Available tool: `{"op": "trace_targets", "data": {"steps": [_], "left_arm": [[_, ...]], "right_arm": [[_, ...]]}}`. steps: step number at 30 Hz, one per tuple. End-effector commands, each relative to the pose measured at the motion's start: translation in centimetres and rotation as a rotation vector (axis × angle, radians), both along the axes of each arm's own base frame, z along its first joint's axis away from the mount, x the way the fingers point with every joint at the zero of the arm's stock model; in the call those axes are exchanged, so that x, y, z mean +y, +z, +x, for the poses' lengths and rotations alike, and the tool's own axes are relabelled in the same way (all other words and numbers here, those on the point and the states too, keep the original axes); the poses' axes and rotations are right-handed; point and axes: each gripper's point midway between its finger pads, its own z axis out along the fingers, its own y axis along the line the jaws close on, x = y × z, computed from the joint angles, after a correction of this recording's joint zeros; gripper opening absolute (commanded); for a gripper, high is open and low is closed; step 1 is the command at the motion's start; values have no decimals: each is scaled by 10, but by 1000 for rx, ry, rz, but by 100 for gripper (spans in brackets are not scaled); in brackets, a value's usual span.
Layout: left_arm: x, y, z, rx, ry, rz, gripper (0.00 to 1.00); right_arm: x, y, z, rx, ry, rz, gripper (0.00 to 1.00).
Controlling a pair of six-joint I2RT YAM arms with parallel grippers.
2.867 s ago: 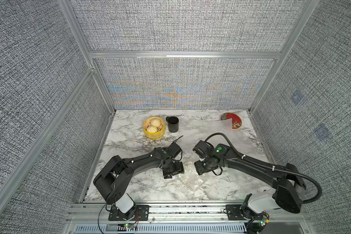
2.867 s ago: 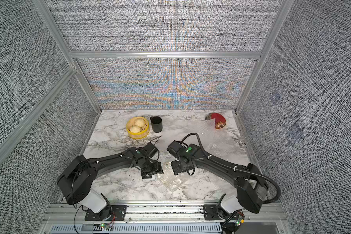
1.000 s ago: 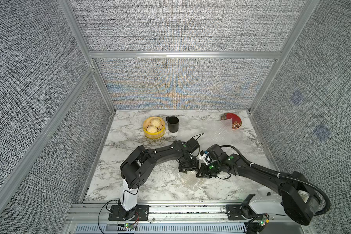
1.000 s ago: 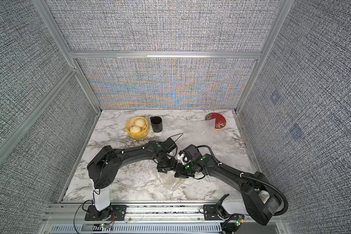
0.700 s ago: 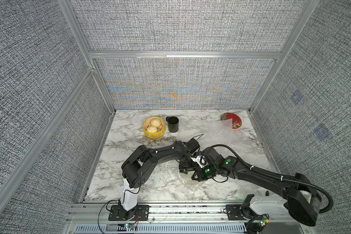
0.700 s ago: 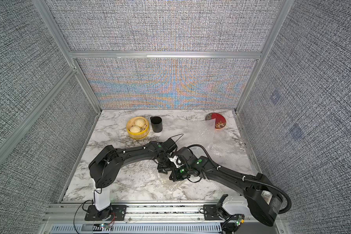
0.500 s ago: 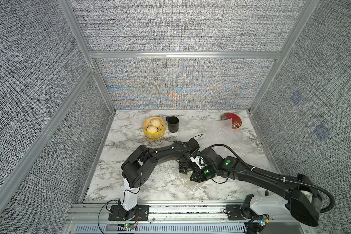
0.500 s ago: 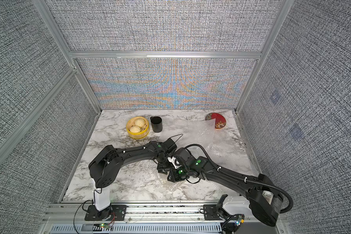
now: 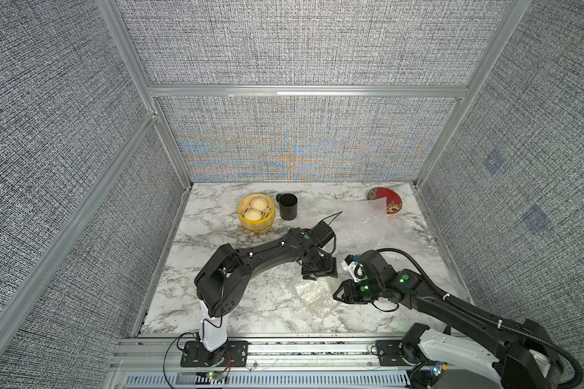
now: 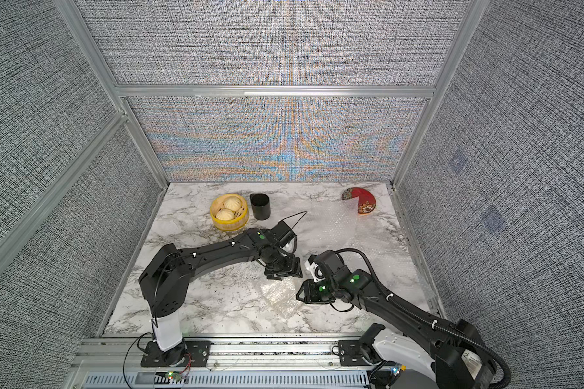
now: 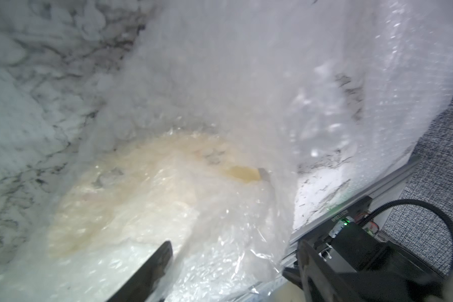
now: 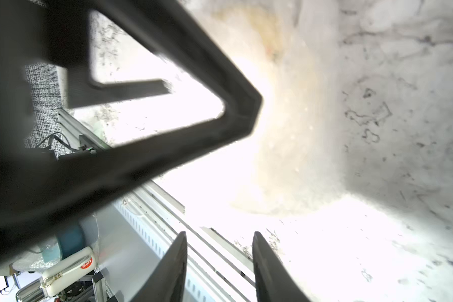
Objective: Unpack dinner plates from bubble wrap
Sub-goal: Unwrap the bubble wrap at the center of the board.
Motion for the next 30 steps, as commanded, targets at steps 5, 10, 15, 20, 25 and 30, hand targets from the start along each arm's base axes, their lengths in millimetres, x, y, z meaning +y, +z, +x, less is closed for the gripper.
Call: {"op": "trace_targets", "data": {"steps": [5, 10, 15, 20, 25, 30], "left_arm": [[11, -12, -1, 16, -26, 94, 75], [19, -26, -1, 27, -44, 150, 72], [24, -31, 0, 27, -57, 172, 69], [25, -32, 0, 30, -60, 171, 58], [16, -36, -3, 57, -59, 131, 29], [13, -41, -4, 75, -54, 120, 0]], "right_arm": [[14, -1, 13, -5, 16, 33, 44], [21, -4, 21, -3, 23, 27, 43], [26, -7, 26, -2, 34, 27, 43], [32, -9, 28, 6, 50, 36, 39], [32, -13, 24, 6, 64, 25, 38], [32, -18, 19, -17, 81, -22, 38]]}}
